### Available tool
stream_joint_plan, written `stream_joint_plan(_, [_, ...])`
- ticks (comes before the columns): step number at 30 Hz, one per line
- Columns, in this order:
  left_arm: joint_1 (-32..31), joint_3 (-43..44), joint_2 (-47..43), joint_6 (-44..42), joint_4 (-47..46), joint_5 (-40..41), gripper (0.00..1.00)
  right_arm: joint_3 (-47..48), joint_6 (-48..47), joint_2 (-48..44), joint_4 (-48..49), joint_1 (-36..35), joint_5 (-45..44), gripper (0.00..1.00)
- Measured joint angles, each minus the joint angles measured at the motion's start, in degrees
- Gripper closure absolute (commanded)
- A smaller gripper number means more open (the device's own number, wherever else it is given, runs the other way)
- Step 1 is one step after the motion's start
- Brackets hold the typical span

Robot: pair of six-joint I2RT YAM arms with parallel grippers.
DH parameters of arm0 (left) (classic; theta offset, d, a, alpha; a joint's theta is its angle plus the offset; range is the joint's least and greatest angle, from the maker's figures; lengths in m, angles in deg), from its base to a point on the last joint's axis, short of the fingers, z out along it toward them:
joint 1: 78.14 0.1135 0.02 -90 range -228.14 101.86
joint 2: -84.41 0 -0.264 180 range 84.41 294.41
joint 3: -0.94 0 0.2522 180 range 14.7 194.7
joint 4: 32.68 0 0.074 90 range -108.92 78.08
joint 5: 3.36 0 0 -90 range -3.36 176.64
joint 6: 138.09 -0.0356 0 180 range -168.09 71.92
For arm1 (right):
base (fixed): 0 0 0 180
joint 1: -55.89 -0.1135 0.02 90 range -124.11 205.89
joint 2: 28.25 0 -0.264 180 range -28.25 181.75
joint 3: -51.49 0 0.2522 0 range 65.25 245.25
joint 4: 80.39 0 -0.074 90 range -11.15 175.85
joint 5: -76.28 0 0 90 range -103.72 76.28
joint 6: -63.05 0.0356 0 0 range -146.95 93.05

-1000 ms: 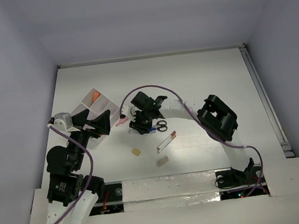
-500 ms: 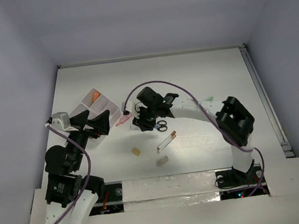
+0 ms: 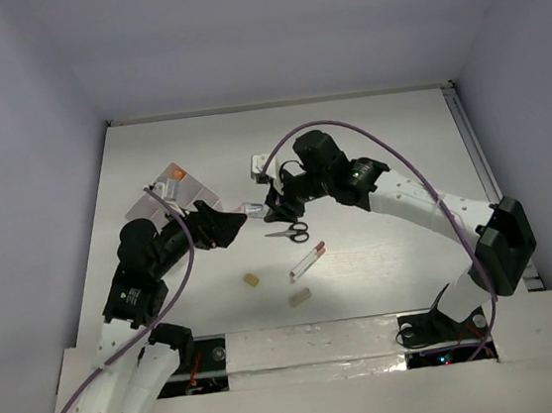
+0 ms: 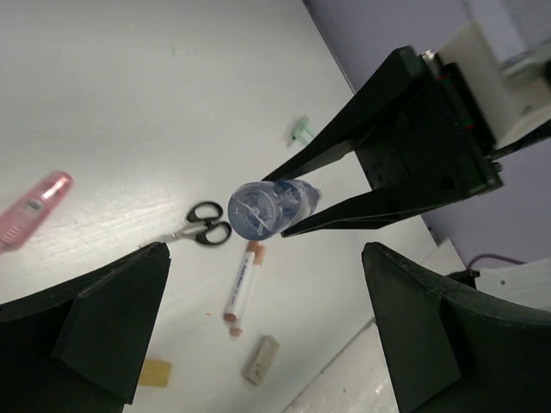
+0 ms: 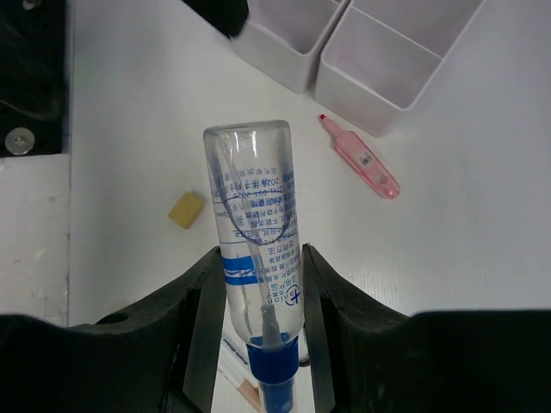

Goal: Sort the stationery into containers
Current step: Pick up the stationery from the center of the board, then place the stationery in the storage box.

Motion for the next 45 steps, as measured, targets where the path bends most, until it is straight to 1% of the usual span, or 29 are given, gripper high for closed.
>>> stream_joint_plan(2, [0.00, -1.20, 1.60, 1.55, -1.01, -2.60, 0.05, 0.00, -0.17, 0.00, -0.20, 0.00, 1.60, 1.00])
stream_joint_plan(6, [0.00, -2.34, 4.81, 4.48, -4.20, -6.23, 0.04, 0.31, -0.50, 0.02, -0.81, 0.00, 3.89, 1.00])
stream_joint_plan(9, [0.00, -2.89, 6.67, 5.88, -6.82, -8.04, 0.09, 0.59, -0.57, 0.02, -0.94, 0.00, 5.40, 1.00])
stream_joint_plan(10, [0.00, -3.34, 7.08, 6.36, -7.96, -8.66, 0.11, 0.70, -0.57, 0.07, -1.07, 0.00, 5.77, 1.00])
stream_joint_plan(12, [0.00, -4.59, 7.76, 7.39, -9.84, -9.77, 0.18, 1.16, -0.74, 0.33, -1.20, 0.00, 6.51, 1.00])
stream_joint_plan(13, [0.00, -5.25, 8.20, 7.87, -10.51, -10.40, 0.24, 1.51, -0.90, 0.57, -1.42, 0.00, 6.86, 1.00])
stream_joint_plan(15, [0.00, -6.23, 9.16, 8.87, -11.74, -11.41, 0.30, 2.51, -1.05, 1.27, -1.84, 0.00, 7.82, 1.00])
stream_joint_plan(16, [0.00, -6.56, 9.60, 9.33, -12.20, -11.78, 0.37, 2.99, -1.20, 1.73, -1.97, 0.00, 8.22, 1.00])
stream_joint_plan(17, [0.00, -6.80, 9.94, 9.81, -12.81, -12.11, 0.39, 3.39, -1.29, 2.21, -2.03, 0.00, 8.61, 1.00])
stream_joint_plan(20, [0.00, -6.99, 10.62, 10.49, -14.21, -12.79, 0.41, 3.63, -1.42, 3.15, -2.34, 0.00, 9.35, 1.00])
stream_joint_plan(25, [0.00, -7.23, 10.93, 11.67, -16.68, -13.31, 0.40, 3.63, -2.03, 3.78, -4.13, 0.00, 10.08, 1.00])
stream_joint_plan(28, [0.00, -7.30, 10.91, 12.24, -17.75, -13.31, 0.46, 3.63, -2.47, 3.78, -4.83, 0.00, 10.34, 1.00])
stream_joint_plan(29, [0.00, -7.30, 10.91, 12.33, -18.01, -13.31, 0.50, 3.63, -2.56, 3.78, -4.92, 0.00, 10.38, 1.00])
stream_joint_plan(32, [0.00, -7.54, 10.91, 12.50, -18.91, -13.42, 0.58, 3.63, -2.78, 3.78, -5.05, 0.00, 10.62, 1.00])
stream_joint_plan(38, [0.04, -8.59, 10.99, 12.66, -19.17, -13.75, 0.67, 3.72, -2.95, 3.78, -6.34, 0.00, 10.95, 1.00])
stream_joint_plan(43, [0.07, -8.70, 11.08, 12.57, -19.17, -14.23, 0.66, 4.46, -3.32, 4.11, -7.56, 0.00, 11.13, 1.00])
stream_joint_plan(45, [0.09, -8.70, 11.15, 12.59, -19.19, -14.43, 0.75, 4.61, -3.43, 4.13, -7.93, 0.00, 11.15, 1.00])
